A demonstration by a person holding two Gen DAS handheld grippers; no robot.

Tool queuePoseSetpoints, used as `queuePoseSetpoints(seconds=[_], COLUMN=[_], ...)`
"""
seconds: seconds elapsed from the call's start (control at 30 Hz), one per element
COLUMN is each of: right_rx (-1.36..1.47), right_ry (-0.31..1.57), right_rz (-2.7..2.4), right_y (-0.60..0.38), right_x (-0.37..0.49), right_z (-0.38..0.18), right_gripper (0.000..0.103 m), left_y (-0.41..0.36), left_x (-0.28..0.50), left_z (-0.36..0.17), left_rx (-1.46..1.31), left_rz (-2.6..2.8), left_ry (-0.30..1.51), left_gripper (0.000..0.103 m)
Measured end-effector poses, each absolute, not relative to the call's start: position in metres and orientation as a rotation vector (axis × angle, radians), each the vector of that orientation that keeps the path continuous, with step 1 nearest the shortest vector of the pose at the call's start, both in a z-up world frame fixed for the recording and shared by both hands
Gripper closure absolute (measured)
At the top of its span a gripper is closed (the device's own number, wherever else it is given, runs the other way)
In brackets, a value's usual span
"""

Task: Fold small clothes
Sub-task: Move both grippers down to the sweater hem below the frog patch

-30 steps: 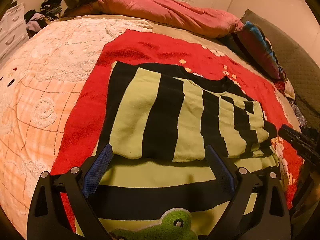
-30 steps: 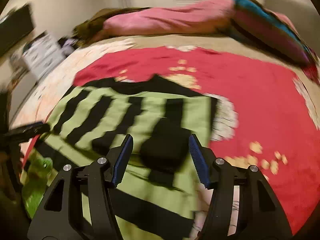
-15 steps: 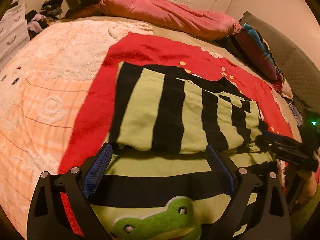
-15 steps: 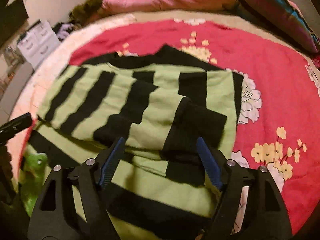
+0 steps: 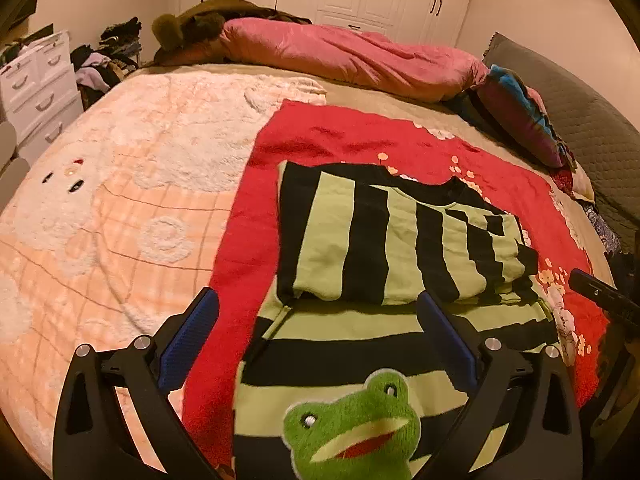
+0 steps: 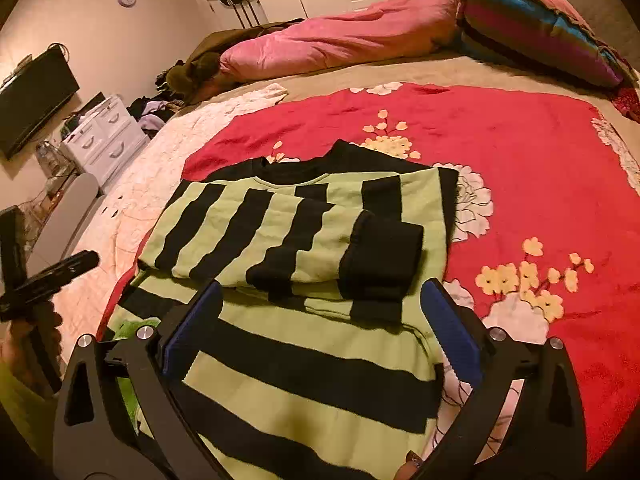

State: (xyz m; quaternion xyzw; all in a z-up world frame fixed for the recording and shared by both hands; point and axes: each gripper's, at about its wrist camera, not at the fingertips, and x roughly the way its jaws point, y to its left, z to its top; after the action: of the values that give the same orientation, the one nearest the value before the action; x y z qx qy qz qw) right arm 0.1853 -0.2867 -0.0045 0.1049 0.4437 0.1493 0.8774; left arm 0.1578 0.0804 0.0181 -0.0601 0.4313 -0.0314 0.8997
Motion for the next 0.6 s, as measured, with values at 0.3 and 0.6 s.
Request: queuePoseSetpoints(seconds=[0.3,0.6], right_rx=[0.178,0.161], right_ry=[0.926,0.936], right_rz=[0.313,0.308], right_y=[-0.283,-0.279], right_x=[0.163,0.139], right_z=[0.006,0.017], right_gripper=[0.009,0.009], left_y=[0.093,0.102], left_x=[0.13,0.104], left_z=[0.036,0.046], left_rx=[-0.114,-0.113], left_rz=[-0.042,-0.036], left_ry=[0.869,0.86], left_gripper=[0.004,0.004])
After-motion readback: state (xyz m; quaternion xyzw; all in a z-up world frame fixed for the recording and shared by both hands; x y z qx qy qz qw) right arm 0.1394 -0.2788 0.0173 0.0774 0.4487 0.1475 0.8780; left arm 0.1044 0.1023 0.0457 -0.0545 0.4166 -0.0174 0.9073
